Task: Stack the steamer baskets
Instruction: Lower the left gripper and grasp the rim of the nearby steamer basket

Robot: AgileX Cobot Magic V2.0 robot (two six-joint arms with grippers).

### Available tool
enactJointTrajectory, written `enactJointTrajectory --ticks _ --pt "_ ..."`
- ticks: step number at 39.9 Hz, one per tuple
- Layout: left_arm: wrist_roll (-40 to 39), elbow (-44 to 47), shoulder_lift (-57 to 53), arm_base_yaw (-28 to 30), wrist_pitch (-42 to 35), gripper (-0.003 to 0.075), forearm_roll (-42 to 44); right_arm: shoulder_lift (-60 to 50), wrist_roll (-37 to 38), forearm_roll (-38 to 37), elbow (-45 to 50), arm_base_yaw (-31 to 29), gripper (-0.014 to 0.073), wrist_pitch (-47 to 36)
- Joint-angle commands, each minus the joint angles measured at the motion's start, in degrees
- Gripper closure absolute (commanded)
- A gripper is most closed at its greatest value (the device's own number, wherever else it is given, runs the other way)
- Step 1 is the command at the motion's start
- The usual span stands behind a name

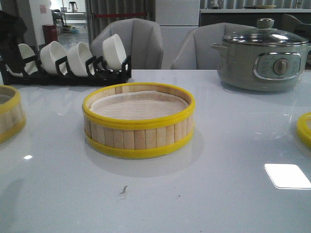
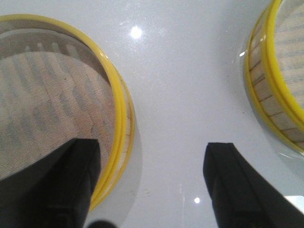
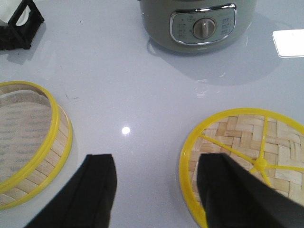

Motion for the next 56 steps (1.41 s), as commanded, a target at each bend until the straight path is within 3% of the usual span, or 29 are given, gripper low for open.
enactJointTrajectory --ticks 1,30,33,37,42,43,45,56 --pt "-1.03 -1.68 0.4 1.34 -4.48 0.0213 0.29 -0.54 -0.33 0.85 -2.19 -0.33 0.01 -3.61" --pt "-1.48 -1.68 12.57 2.9 -9.52 0.022 0.05 -0.54 -0.33 0.85 -2.19 -0.33 0.01 -5.4" --pt "-1.48 -1.68 12.72 2.9 -9.52 0.0255 0.05 -0.54 -0.33 0.85 -2.19 -0.33 0.01 -5.46" --pt "-1.48 -1.68 12.72 2.9 -9.4 0.0368 0.05 -0.54 -0.33 0.85 -2.19 -0.33 0.01 -5.46" --pt "-1.48 -1.77 12.6 2.9 -8.29 0.0629 0.05 -0.54 -0.33 0.85 -2.19 -0.33 0.01 -5.46" --pt "-1.48 -1.77 12.3 2.79 -7.84 0.065 0.05 -0.54 -0.33 0.85 -2.19 -0.33 0.01 -5.46" --pt "-1.48 -1.91 11.6 2.36 -6.79 0.0616 -0.1 -0.54 -0.33 0.85 -2.19 -0.33 0.01 -5.46" --pt "-1.48 -7.62 5.26 -2.82 -5.7 0.0635 -0.12 -0.54 -0.33 0.85 -2.19 -0.33 0.01 -5.46"
